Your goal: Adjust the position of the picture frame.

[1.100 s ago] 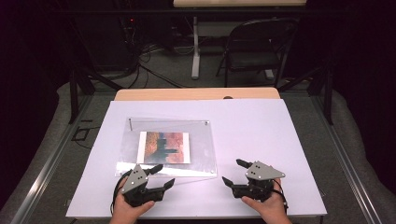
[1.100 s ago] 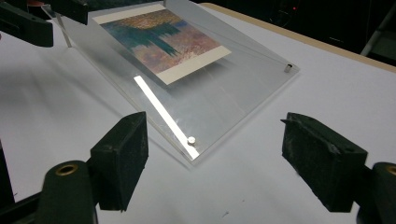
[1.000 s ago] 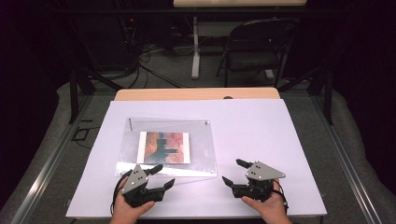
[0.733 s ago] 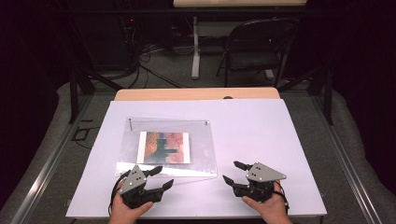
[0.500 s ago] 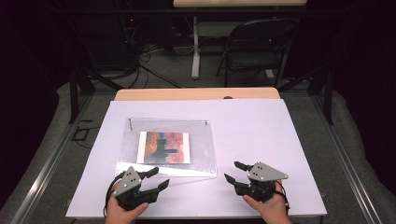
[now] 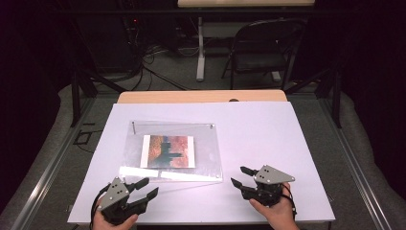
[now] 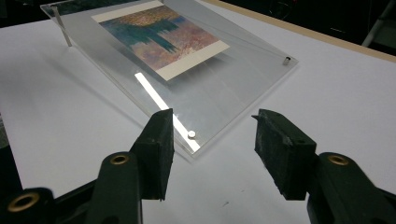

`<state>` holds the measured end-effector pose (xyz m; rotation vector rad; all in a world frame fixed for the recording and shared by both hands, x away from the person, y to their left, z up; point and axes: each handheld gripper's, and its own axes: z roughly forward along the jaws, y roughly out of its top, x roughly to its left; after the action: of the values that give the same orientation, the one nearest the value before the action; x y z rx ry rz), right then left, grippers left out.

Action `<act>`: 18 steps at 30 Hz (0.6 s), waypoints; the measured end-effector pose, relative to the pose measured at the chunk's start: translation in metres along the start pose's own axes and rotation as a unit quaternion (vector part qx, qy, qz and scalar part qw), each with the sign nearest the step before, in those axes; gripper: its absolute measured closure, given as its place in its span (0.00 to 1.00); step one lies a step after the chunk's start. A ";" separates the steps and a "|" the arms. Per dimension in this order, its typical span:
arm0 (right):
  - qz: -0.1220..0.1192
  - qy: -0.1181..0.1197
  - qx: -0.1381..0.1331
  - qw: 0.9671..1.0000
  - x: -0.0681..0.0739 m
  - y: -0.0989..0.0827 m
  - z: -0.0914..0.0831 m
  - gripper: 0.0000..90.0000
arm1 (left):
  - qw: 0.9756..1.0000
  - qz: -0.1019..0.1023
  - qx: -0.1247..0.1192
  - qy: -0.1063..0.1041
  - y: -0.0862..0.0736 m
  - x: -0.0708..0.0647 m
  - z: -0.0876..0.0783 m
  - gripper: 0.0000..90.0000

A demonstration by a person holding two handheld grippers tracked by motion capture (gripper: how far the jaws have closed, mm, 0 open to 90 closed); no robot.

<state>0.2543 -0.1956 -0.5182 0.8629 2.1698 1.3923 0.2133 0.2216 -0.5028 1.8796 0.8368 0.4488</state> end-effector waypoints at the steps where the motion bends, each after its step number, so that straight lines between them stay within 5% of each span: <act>1: 0.001 0.000 0.000 1.000 0.000 0.000 0.000 0.52 | 1.000 -0.005 0.000 0.004 0.000 0.002 -0.004 0.61; 7: 0.012 0.001 0.002 1.000 -0.001 -0.001 0.002 0.53 | 1.000 -0.016 0.002 0.021 0.001 0.009 -0.016 0.70; 13: 0.030 0.001 0.009 1.000 -0.005 -0.003 0.003 0.52 | 0.997 -0.023 -0.011 0.068 0.010 0.027 -0.038 0.82; 18: 0.039 0.000 0.008 0.999 -0.007 -0.004 0.003 0.52 | 0.995 -0.028 0.003 0.095 0.006 0.038 -0.047 0.81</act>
<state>0.2605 -0.1997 -0.5227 0.9638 2.1713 1.4128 0.2124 0.2773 -0.4787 1.8344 1.0142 0.5971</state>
